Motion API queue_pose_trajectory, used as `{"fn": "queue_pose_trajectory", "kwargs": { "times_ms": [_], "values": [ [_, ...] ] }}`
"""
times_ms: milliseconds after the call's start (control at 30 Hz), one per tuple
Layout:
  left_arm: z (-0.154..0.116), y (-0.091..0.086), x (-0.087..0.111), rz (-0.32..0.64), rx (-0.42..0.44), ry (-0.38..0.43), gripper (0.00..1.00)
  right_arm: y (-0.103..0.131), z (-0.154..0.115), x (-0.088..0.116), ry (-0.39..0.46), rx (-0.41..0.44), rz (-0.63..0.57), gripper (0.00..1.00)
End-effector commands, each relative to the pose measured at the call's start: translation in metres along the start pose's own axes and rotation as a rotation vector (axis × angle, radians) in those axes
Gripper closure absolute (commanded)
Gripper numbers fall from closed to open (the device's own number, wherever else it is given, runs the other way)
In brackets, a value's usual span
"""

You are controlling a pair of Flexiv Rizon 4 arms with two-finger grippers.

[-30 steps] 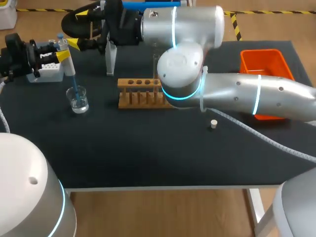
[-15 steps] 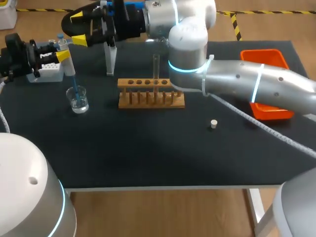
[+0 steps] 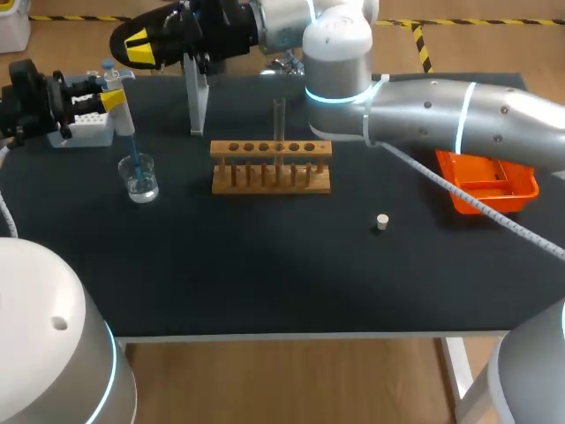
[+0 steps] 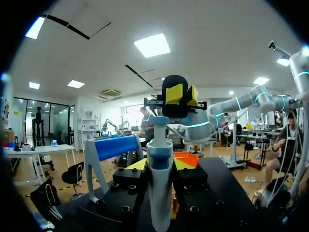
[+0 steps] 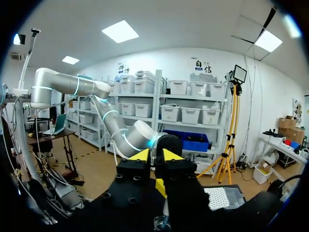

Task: Invert the test tube, pick up the pipette, mount the tip to pipette, aspirate from beaker and dispense into the tube, eject the tip, return the pipette, and cap with the stopper.

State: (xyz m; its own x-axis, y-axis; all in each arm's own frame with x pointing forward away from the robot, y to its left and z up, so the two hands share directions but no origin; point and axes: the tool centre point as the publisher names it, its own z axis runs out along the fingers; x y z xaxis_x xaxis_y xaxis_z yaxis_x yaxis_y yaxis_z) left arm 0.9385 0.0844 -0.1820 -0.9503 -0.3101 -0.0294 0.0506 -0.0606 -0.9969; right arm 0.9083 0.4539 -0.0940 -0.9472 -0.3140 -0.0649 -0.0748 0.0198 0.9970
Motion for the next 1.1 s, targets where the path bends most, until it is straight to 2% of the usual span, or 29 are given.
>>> {"fn": "queue_pose_trajectory", "kwargs": {
  "times_ms": [33,233,567,1100],
  "values": [
    [-0.001,0.000,0.000,0.001,0.002,0.003,1.00,-0.001,0.002,-0.006,0.060,0.004,-0.009,1.00],
    [-0.001,0.000,0.000,0.001,0.002,0.003,1.00,0.000,0.007,-0.011,0.023,-0.010,0.003,1.00],
    [-0.001,0.000,0.000,0.001,0.002,0.003,1.00,-0.001,0.021,-0.017,0.013,-0.024,-0.001,1.00],
    [-0.001,0.000,0.000,0.001,0.002,0.003,1.00,-0.002,0.038,-0.027,-0.042,0.008,-0.067,1.00]
  ]
}}
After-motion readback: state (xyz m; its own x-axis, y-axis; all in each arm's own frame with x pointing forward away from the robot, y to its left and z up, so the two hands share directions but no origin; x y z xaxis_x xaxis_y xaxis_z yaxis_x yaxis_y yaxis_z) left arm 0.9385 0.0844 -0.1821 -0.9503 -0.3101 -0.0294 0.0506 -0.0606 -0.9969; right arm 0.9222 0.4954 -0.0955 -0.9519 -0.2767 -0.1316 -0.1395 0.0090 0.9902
